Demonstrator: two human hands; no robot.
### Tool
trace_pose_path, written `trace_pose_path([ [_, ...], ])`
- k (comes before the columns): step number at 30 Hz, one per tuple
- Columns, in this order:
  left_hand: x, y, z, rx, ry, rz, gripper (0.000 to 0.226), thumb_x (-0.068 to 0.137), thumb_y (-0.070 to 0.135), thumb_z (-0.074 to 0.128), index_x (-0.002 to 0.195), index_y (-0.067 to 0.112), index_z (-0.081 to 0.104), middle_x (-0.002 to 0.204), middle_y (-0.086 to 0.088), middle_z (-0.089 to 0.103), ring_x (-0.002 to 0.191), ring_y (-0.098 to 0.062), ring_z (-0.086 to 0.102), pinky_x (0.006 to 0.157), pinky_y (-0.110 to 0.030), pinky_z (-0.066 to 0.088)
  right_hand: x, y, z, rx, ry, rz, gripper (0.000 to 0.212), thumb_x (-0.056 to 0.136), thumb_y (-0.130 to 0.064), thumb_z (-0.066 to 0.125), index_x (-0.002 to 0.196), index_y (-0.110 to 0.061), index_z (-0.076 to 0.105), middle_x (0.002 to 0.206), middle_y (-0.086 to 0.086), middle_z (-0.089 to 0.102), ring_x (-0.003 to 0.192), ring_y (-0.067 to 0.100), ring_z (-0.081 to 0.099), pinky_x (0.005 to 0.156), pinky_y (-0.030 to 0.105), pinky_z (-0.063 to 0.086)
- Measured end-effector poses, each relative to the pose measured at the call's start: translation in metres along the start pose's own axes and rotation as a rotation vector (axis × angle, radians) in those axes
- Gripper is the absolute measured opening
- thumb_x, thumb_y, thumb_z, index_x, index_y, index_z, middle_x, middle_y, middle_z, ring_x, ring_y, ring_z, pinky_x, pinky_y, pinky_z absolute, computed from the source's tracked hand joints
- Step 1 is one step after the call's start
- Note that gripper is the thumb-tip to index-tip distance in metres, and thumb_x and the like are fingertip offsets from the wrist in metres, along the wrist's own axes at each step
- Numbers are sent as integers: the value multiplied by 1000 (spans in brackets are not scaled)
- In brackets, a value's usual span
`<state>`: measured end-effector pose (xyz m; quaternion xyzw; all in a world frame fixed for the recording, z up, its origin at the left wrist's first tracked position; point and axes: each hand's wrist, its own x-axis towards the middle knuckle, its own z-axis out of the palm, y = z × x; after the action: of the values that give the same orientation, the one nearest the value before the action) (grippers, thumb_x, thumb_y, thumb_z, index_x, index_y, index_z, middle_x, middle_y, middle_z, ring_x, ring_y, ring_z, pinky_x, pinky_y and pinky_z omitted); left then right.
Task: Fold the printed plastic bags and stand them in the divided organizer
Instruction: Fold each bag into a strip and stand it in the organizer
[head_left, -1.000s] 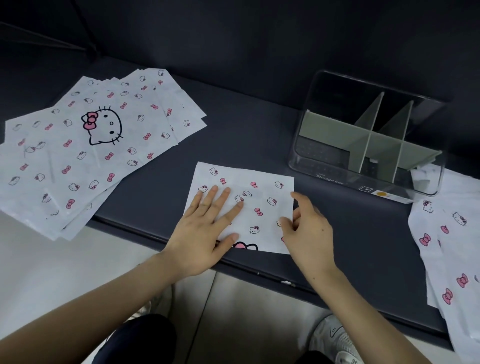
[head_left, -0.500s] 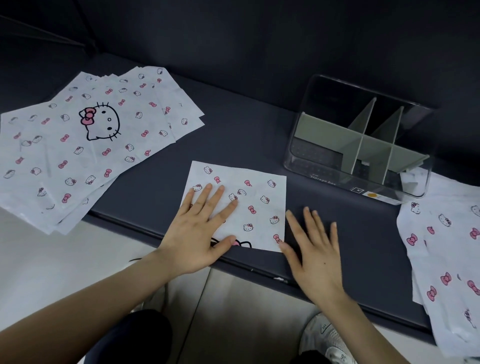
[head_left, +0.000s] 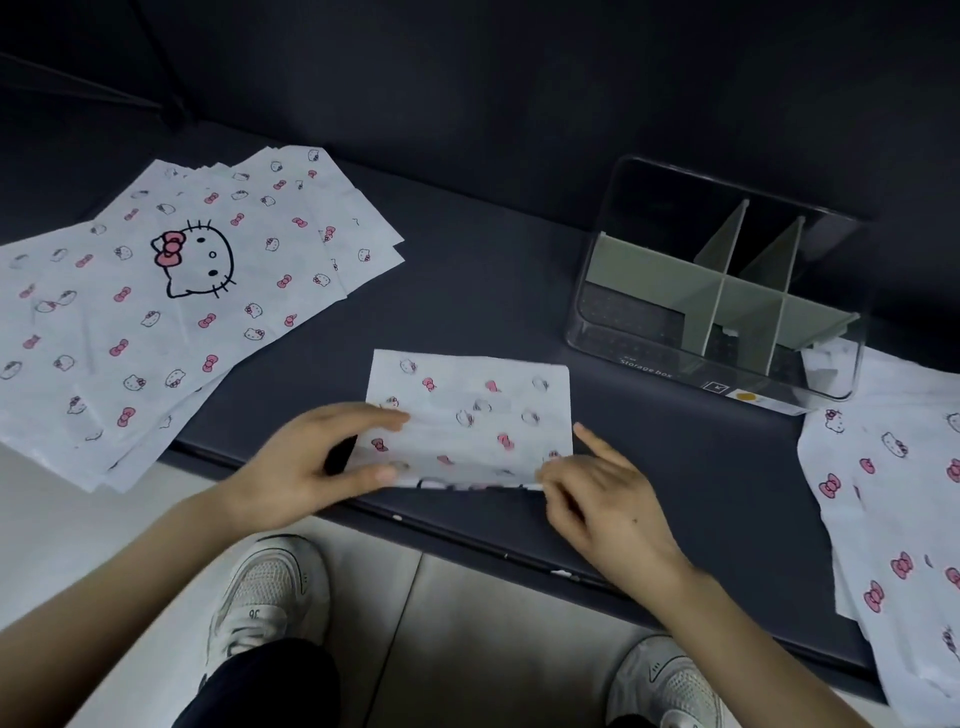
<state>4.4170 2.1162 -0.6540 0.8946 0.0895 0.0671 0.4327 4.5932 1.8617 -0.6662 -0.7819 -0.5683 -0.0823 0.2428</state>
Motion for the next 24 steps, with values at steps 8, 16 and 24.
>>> trace_pose_path([
  [8, 0, 0, 5, -47, 69, -181, 34, 80, 57, 49, 90, 30, 67, 91, 19, 71, 87, -3, 65, 89, -30, 46, 17, 2, -30, 401, -175, 496, 19, 91, -29, 51, 74, -37, 48, 59, -1, 55, 46, 11, 38, 51, 13, 32],
  [16, 13, 3, 35, 86, 392, -282, 22, 82, 36, 53, 89, 18, 63, 73, 11, 63, 63, -8, 54, 74, -29, 37, 36, 16, -4, 126, -241, 599, 24, 99, -29, 47, 97, -12, 65, 83, -1, 69, 74, 19, 62, 65, 28, 38],
  [24, 23, 12, 47, 640, 486, -51, 36, 91, 28, 44, 108, 4, 65, 102, -13, 63, 90, -35, 57, 81, -43, 41, 42, 19, 6, 11, -225, 553, 34, 97, -32, 40, 98, -9, 65, 72, 6, 69, 71, 28, 63, 59, 31, 35],
])
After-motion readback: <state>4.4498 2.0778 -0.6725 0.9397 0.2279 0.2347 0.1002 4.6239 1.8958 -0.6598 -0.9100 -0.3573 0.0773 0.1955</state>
